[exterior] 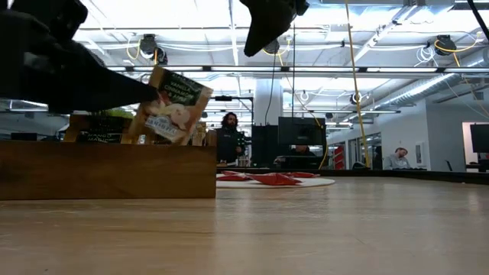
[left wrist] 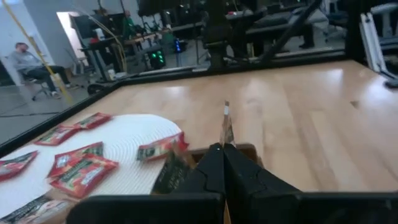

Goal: Pick & Place Tea
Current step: Put the brown tea bag into the right section of the wooden organizer

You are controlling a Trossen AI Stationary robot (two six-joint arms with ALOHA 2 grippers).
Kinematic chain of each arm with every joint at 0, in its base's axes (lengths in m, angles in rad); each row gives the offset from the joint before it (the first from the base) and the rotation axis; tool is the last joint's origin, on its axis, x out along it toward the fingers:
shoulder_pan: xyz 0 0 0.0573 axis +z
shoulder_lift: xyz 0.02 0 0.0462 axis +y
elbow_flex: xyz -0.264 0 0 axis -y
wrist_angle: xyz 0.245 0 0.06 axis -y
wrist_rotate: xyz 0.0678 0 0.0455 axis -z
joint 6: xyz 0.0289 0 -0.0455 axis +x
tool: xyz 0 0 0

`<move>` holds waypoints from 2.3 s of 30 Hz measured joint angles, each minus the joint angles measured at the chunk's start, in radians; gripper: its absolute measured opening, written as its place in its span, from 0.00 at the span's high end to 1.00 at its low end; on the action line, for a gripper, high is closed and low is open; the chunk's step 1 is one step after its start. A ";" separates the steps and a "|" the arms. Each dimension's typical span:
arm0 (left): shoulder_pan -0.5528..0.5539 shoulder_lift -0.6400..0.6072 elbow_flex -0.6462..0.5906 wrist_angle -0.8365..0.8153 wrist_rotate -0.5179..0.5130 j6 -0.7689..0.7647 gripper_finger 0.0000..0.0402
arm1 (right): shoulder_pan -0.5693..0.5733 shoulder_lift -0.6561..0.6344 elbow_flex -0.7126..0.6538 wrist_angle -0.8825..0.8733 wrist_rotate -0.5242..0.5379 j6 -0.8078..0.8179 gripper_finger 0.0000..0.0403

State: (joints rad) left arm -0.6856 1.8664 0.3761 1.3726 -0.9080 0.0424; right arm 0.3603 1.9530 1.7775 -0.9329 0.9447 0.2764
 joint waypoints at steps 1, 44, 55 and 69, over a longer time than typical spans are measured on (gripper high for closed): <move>0.006 0.002 -0.001 -0.004 0.002 0.000 1.00 | 0.000 -0.010 -0.018 0.017 -0.003 0.000 0.71; 0.057 -0.409 0.045 -0.421 -0.002 0.095 0.67 | 0.000 -0.426 -0.806 0.854 -0.049 -0.230 0.71; 0.179 -0.343 0.572 -1.545 0.503 -0.212 0.99 | -0.046 -0.443 -0.865 0.863 0.104 -0.211 0.71; 0.263 -0.017 0.826 -1.828 0.559 -0.280 1.00 | -0.025 -0.475 -0.927 1.073 0.099 -0.320 0.71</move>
State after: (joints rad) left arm -0.4227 1.8493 1.2024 -0.4550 -0.3485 -0.2374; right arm 0.3354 1.4780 0.8505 0.1396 1.0435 -0.0437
